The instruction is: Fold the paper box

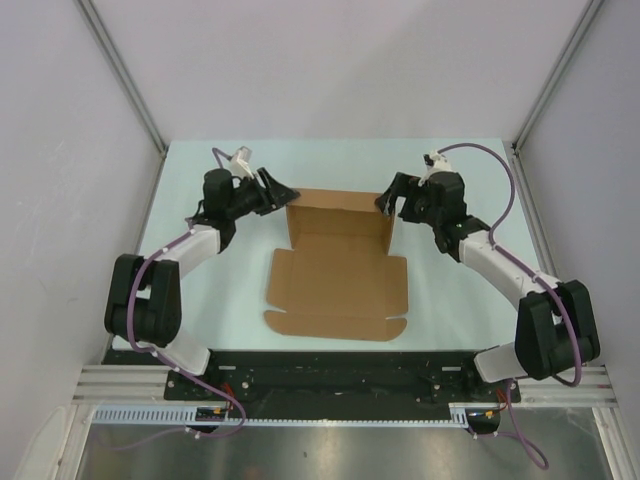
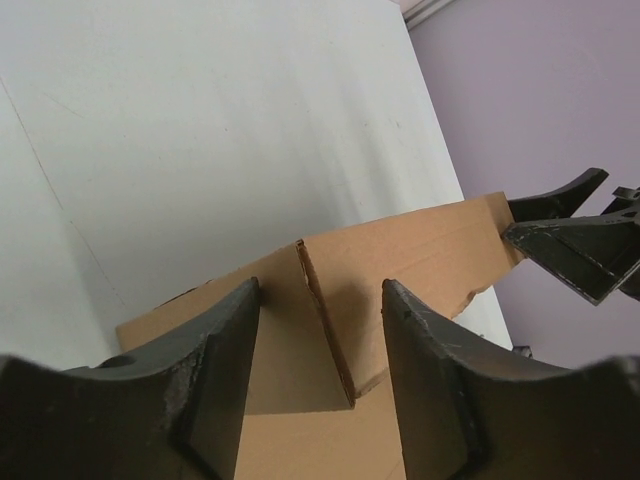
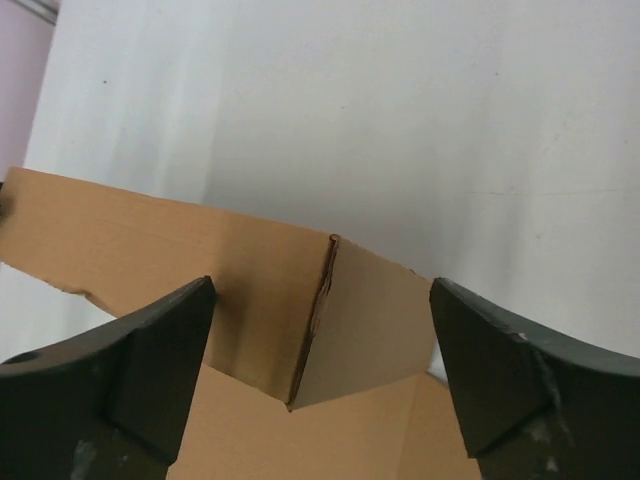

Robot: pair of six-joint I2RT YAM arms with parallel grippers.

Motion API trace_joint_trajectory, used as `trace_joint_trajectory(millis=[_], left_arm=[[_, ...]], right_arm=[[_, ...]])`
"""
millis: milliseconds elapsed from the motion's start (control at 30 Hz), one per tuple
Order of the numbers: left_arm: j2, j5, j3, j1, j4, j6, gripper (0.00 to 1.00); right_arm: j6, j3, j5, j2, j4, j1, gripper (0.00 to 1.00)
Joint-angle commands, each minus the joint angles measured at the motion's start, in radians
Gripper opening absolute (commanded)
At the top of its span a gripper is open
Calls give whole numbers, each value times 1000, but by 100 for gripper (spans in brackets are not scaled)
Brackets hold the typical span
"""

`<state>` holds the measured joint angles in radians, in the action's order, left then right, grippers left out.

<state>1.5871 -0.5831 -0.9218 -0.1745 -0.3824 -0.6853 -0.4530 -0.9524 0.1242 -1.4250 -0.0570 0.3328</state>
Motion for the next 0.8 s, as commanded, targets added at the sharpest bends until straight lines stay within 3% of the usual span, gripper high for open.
trace_joint_trajectory(millis=[0, 300, 500, 767], left_arm=[[-19, -52, -14, -16, -15, -36, 59], [4, -11, -69, -16, -24, -57, 65], [39, 8, -163, -14, -3, -53, 67], [-142, 271, -34, -14, -12, -48, 67]], right_arm=[[51, -40, -105, 69, 107, 23, 99], [160, -56, -438, 248, 232, 189, 100], [210, -11, -534, 319, 315, 252, 98], [260, 49, -609, 180, 241, 278, 93]])
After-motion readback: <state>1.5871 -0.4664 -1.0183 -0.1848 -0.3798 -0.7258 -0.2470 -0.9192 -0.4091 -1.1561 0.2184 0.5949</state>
